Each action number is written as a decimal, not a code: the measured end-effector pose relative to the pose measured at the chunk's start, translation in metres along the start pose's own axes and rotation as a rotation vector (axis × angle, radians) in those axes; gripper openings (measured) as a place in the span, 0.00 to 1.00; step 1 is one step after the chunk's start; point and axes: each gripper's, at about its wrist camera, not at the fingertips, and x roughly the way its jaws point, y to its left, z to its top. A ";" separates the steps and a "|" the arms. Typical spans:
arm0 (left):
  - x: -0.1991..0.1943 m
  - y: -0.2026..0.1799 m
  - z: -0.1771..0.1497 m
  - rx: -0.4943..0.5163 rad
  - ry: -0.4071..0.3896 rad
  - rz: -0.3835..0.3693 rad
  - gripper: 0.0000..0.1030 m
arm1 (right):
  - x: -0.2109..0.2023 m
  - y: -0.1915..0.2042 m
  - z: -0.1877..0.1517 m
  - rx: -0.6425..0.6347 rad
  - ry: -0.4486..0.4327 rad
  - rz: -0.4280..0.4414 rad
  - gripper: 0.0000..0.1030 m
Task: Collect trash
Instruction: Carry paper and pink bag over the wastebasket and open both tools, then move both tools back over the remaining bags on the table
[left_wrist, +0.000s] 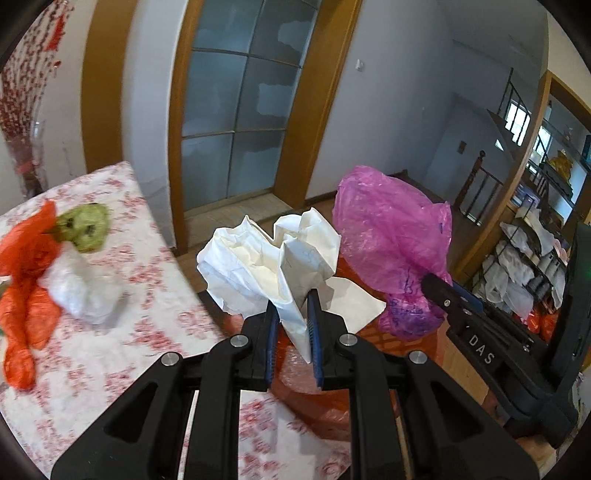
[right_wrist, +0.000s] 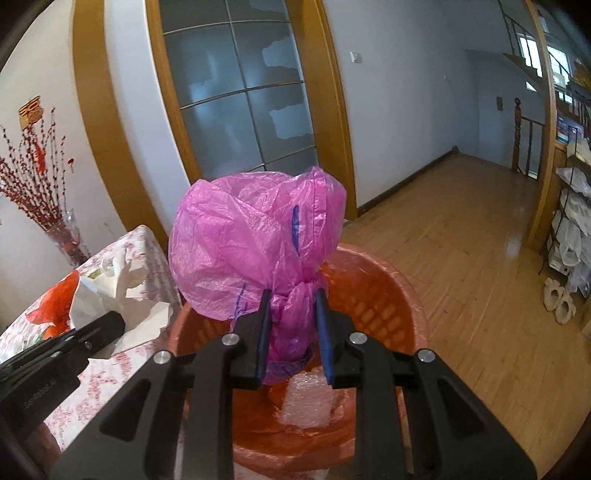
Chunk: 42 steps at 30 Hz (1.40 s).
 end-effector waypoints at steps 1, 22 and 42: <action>0.003 -0.003 0.001 0.001 0.005 -0.005 0.14 | 0.005 0.002 0.004 0.005 0.003 -0.002 0.23; 0.036 -0.012 -0.006 -0.019 0.085 -0.022 0.44 | 0.023 -0.013 0.006 0.059 0.027 0.000 0.38; -0.014 0.058 -0.029 -0.058 0.056 0.216 0.73 | 0.000 -0.001 -0.008 -0.022 0.011 -0.051 0.63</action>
